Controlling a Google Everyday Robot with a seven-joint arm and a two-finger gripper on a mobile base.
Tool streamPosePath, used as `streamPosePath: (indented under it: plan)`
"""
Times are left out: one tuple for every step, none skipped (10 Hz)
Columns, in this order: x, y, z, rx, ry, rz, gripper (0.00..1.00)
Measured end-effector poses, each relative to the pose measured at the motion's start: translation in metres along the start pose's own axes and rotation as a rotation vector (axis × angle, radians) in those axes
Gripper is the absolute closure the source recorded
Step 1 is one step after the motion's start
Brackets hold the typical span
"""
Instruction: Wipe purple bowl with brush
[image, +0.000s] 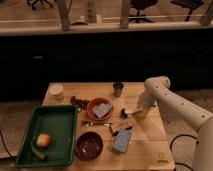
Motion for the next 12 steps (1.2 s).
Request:
streamPosePath:
  plan:
    - [0.002,-0.0023,-0.0003,0.007,0.009,-0.004,0.97]
    - [0.0002,-0.0013,0.0005,-0.001,0.006,-0.006,1.0]
    - [-0.0015,-0.0039,0.0005,-0.002,0.006,-0.011,1.0]
    - [-0.0024,-0.0049,0.0006,-0.004,0.006,-0.014,1.0]
    - [-0.0024,-0.0051,0.0001,-0.006,0.006,-0.016,1.0]
    - [-0.0027,-0.0059,0.0,-0.008,0.007,-0.019,1.0]
    - [-0.0032,-0.0066,-0.0006,-0.009,0.008,-0.022,1.0]
    - [-0.0033,-0.0069,-0.0009,-0.011,0.011,-0.025,1.0]
    - [-0.003,-0.0074,-0.0018,-0.009,0.013,-0.026,1.0]
    - [-0.0032,-0.0074,-0.0019,-0.008,0.014,-0.027,1.0]
    - [-0.0038,-0.0086,-0.0031,-0.003,0.015,-0.03,1.0]
    - [-0.0042,-0.0089,-0.0043,0.0,0.016,-0.034,1.0]
